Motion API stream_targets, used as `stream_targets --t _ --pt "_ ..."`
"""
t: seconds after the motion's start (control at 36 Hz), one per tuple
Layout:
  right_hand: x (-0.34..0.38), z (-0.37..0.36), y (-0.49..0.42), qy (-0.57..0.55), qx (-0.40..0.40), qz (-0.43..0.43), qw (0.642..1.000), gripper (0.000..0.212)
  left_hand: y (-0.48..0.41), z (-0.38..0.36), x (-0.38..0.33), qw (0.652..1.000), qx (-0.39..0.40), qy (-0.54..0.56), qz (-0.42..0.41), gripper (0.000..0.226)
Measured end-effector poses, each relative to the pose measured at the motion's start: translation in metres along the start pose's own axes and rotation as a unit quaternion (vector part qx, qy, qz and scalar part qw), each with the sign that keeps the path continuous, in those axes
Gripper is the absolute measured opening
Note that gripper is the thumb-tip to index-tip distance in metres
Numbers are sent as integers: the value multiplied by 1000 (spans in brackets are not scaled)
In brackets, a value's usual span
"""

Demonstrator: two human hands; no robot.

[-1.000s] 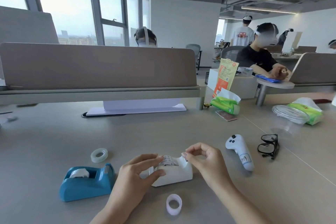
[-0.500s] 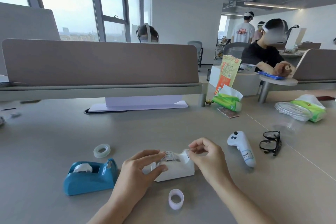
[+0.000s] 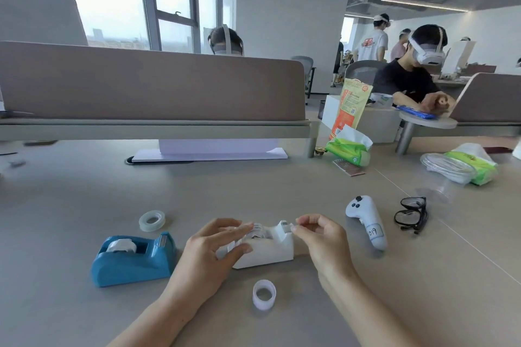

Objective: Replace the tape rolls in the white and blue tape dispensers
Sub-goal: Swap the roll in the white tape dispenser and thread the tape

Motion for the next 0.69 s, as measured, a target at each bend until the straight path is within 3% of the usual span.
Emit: stream_targets --t 0.19,0.69 --pt "1 8 -3 -12 -9 -12 1000 18 -1 -7 3 998 28 -48 -32 38" --pt "0 7 -2 -8 3 3 1000 17 0 -6 2 998 24 -47 -45 38"
Point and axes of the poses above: each hand's wrist, its own y-axis away from the middle knuckle, its own z-axis out of the back of the hand, x = y × z, the point moved 5 cm from there along -y, towards the middle knuckle, and after that the axes turned 4 degrees about y, right-handed, at the moved point
